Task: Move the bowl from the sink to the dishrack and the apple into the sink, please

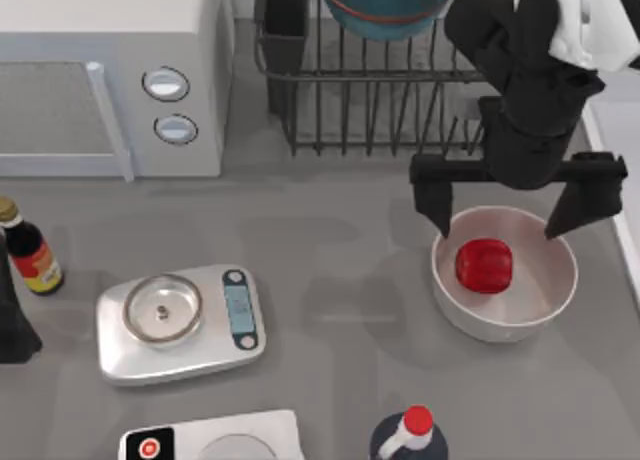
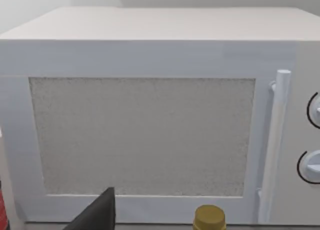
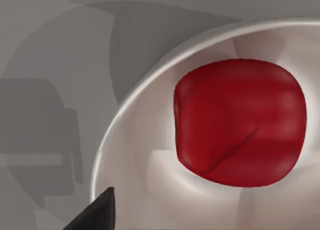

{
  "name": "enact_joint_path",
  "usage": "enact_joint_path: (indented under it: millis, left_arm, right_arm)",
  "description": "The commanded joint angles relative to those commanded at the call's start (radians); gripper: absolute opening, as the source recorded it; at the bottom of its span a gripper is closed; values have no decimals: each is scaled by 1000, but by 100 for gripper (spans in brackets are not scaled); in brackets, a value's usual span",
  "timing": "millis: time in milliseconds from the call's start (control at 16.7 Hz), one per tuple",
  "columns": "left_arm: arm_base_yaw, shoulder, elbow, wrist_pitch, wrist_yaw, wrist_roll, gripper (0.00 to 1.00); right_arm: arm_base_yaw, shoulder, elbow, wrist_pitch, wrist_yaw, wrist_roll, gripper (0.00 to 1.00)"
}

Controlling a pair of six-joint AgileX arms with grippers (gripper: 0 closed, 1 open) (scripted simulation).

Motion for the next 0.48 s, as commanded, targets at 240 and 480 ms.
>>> enact_joint_path:
  millis: [240,480]
  left_arm:
    - [0,0,0,0,0,0,100]
    - [0,0,0,0,0,0,100]
  right_arm:
    - [-6,14,-35,40,-2,0,100]
    - [-2,78,-141,222,1,1,100]
